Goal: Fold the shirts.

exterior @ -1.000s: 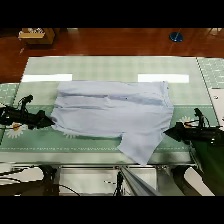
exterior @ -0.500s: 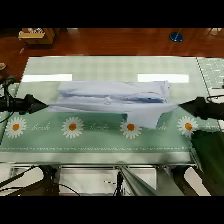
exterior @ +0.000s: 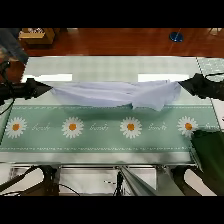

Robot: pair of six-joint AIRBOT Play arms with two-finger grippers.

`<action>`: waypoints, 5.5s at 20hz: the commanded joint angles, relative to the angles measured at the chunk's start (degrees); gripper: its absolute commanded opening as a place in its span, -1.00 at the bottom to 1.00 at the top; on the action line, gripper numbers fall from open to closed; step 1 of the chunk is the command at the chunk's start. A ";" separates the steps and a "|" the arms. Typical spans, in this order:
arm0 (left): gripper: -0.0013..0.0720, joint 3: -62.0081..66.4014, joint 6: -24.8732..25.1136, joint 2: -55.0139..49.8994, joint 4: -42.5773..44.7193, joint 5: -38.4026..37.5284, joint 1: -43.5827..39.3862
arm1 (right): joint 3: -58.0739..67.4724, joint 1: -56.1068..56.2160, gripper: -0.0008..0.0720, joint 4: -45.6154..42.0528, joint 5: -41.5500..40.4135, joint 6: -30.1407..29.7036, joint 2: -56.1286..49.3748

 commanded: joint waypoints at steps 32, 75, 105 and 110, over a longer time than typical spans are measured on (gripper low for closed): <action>-0.32 19.06 -3.34 -23.91 -0.72 4.83 0.66 | 26.45 -2.84 0.14 -19.67 1.97 3.13 -27.28; -0.91 19.78 -6.34 -19.56 -8.94 4.39 -36.17 | 30.45 6.27 -0.91 -19.39 30.75 2.47 -19.39; -0.91 32.57 -11.02 -43.89 -25.03 20.09 -68.52 | 30.42 6.27 -0.91 -23.78 42.93 8.48 -2.84; -0.92 32.57 -11.30 -31.26 -0.50 9.09 -55.63 | 30.42 6.27 -0.91 -26.67 42.93 9.09 -2.84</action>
